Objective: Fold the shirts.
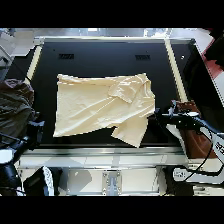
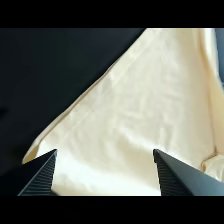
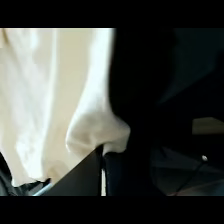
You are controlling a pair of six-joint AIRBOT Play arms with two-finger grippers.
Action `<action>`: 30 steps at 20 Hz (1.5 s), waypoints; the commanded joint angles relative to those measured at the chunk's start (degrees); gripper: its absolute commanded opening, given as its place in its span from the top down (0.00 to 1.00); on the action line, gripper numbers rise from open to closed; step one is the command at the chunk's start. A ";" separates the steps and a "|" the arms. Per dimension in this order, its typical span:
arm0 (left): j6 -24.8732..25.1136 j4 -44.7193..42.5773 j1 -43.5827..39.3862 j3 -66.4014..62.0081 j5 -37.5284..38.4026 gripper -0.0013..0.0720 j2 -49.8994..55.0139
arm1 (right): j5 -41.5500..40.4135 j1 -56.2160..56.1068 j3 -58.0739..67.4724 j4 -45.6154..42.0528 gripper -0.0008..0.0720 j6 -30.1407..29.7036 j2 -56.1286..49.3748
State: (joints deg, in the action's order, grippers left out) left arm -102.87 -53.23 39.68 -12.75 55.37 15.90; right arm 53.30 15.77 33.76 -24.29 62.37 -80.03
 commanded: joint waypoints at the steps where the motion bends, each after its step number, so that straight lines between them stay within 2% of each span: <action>1: -5.38 -2.29 0.07 3.98 2.89 0.04 0.17 | 1.95 -0.81 1.92 0.98 0.96 -0.57 0.04; 6: -7.76 -2.32 0.09 10.32 1.49 0.04 0.20 | 7.41 -0.81 5.01 0.70 0.97 -0.59 0.04; 11: -7.74 -1.99 0.07 10.82 -2.56 0.04 1.01 | 7.37 -0.81 5.05 -0.13 0.96 -0.57 0.04; 17: -6.91 -0.66 0.07 10.82 -6.97 0.04 7.13 | 7.39 -0.81 5.05 -0.15 0.96 -0.96 0.04; 20: 0.52 6.69 0.07 10.82 -11.17 0.05 11.69 | 7.39 -0.81 5.05 -0.15 0.96 -2.05 0.04; 22: 3.65 8.92 0.07 10.82 -13.31 0.20 15.52 | 7.39 -0.81 5.05 -0.15 0.96 -2.05 0.04; 24: 8.52 12.83 0.07 10.82 -14.32 0.20 19.17 | 7.39 -0.81 5.05 -0.15 0.96 -2.05 0.04; 27: 18.82 21.92 0.04 10.82 -15.56 0.20 24.30 | 7.37 -0.81 5.05 -0.11 0.96 -2.05 0.04; 29: 24.35 25.59 0.02 10.80 -15.69 0.35 27.19 | 7.41 -0.81 5.05 -0.04 0.96 -2.05 0.04; 30: 26.60 26.84 -0.07 10.80 -15.72 0.35 28.28 | 7.41 -0.81 5.05 0.00 0.97 -2.05 0.04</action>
State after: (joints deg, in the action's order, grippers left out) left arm -85.73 -32.84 39.72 -1.98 40.97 40.16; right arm 60.66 15.00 38.74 -24.43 60.36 -80.03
